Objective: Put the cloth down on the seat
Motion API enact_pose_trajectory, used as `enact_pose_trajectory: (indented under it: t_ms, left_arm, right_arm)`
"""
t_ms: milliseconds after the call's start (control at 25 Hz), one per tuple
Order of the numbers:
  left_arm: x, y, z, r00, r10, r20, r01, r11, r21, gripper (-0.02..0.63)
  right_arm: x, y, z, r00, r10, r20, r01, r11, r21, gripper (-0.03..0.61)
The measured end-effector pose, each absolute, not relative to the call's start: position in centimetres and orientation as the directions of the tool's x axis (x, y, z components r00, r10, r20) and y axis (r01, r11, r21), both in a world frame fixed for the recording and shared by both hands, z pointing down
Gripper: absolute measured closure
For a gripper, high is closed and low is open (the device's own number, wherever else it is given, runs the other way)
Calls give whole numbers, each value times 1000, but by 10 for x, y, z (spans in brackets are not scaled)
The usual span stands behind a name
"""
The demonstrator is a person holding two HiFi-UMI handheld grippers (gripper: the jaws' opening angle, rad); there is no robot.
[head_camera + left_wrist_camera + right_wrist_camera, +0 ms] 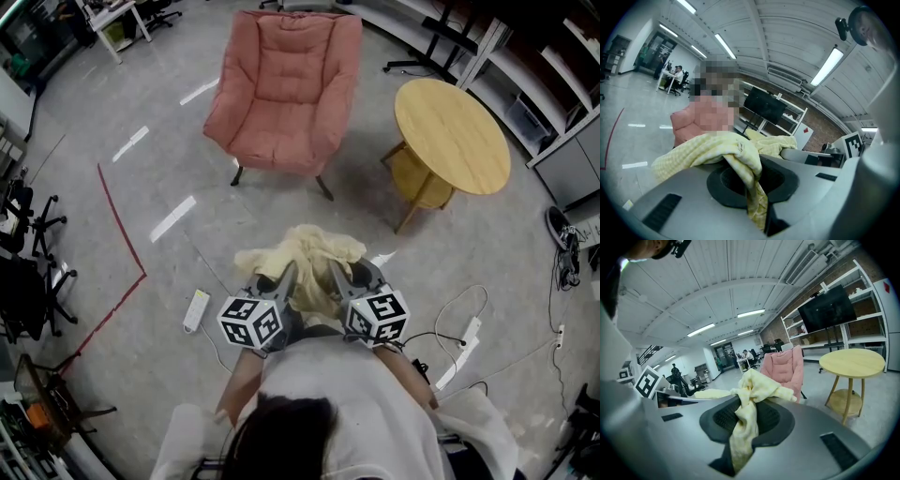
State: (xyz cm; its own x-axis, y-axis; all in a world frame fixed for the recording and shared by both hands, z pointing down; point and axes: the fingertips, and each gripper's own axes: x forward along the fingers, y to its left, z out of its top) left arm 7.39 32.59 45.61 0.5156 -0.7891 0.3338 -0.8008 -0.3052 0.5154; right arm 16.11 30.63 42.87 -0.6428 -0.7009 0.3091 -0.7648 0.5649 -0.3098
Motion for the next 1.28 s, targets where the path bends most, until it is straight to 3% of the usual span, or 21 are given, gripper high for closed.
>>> enact_pose_trajectory:
  t_ms: [400, 1280]
  left_arm:
    - [59, 280, 466, 531, -781, 329, -792, -320, 520, 554]
    - [-45, 88, 481, 574, -721, 389, -781, -339, 524, 554]
  right_arm:
    - [150, 260, 436, -633, -705, 320, -774, 560, -295, 497]
    - [47, 76, 445, -573, -735, 363, -819, 491, -298, 497]
